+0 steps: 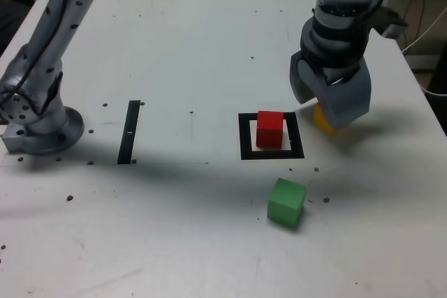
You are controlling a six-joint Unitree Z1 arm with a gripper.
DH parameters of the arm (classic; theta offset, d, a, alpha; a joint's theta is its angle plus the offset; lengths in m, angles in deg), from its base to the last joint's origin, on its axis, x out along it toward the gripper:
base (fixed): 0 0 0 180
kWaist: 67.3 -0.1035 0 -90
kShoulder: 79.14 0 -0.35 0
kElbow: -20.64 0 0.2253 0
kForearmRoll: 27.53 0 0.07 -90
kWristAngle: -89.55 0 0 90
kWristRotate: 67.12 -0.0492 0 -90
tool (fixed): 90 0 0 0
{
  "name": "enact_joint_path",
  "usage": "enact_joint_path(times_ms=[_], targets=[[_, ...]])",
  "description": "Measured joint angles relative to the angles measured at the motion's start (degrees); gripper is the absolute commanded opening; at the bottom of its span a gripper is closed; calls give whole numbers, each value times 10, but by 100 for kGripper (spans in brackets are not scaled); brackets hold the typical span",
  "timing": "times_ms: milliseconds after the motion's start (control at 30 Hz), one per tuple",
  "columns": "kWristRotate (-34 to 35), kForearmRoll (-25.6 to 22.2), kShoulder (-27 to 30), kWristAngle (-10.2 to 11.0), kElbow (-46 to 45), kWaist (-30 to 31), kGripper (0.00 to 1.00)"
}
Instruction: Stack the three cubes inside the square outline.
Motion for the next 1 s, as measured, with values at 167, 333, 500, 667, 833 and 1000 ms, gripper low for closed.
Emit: enact_joint_path(times_ms=[167, 333, 500, 667, 833, 1000], targets=[[5, 13, 0, -9, 0, 0, 41], [6, 30, 0, -31, -4, 0, 26], [6, 42, 0, -52, -9, 0, 15], [6, 45, 0, -61, -10, -1, 11], [6, 40, 0, -61, -10, -1, 5], [18, 35, 3, -59, -9, -1, 1]])
